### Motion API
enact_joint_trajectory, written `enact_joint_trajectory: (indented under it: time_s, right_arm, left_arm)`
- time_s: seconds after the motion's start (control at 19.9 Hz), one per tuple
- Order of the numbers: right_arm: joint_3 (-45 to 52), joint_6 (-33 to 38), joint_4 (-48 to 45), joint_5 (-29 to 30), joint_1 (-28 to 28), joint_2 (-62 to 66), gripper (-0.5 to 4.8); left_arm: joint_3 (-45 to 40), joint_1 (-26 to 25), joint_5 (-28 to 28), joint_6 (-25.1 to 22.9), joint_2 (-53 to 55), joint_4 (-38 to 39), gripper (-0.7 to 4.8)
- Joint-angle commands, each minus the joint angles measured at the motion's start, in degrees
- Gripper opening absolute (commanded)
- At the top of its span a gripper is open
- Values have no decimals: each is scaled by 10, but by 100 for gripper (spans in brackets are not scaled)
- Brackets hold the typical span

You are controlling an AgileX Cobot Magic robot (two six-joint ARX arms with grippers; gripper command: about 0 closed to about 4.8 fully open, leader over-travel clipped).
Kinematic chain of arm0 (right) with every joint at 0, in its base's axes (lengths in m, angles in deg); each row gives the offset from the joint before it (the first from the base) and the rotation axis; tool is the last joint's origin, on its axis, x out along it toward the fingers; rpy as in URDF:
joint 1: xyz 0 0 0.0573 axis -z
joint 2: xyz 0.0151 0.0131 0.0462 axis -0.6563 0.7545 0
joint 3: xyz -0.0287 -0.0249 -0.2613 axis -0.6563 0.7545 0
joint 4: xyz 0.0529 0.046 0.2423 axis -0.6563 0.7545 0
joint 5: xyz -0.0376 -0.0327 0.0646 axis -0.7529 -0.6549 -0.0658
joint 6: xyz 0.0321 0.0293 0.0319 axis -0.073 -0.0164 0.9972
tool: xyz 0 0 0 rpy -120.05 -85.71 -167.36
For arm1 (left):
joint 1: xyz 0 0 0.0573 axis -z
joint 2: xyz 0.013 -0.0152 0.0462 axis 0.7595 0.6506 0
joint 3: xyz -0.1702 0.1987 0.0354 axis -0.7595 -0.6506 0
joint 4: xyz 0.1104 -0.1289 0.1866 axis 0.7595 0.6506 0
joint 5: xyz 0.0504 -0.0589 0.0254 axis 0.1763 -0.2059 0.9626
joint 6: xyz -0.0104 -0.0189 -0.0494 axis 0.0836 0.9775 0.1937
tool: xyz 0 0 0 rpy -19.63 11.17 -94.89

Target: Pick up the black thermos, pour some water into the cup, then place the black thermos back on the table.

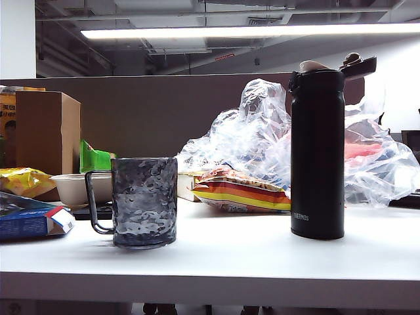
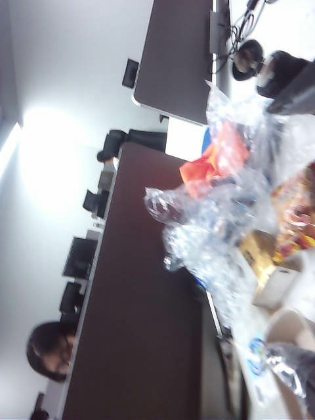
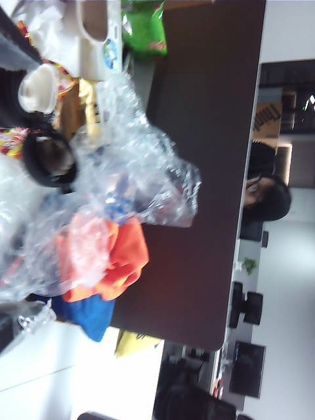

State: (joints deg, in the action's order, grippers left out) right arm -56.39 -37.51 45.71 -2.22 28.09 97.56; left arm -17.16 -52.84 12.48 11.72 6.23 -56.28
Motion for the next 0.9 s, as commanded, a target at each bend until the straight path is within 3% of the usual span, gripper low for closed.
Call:
enact_joint_trajectory:
  time_s: [0.05, 0.2, 0.4, 0.5, 0.7, 0.9]
  right_arm:
    - [-13, 13, -37, 4, -16, 66, 479]
    - [-13, 31, -65, 5, -45, 106, 479]
    - [-2, 44, -64, 2, -89, 144, 479]
    - [27, 70, -87, 0, -112, 164, 479]
    - [105, 103, -185, -30, -136, 172, 479]
    - [190, 103, -275, -51, -147, 174, 479]
  left_arm:
    - [31, 48, 21, -1, 101, -45, 479]
    - [56, 129, 46, -41, 170, -69, 479]
    - [61, 277, 141, -100, 231, -58, 479]
    - [61, 352, 195, -159, 258, -38, 479]
    - [61, 431, 275, -222, 296, -29, 479]
    - [62, 461, 297, -245, 342, -29, 479]
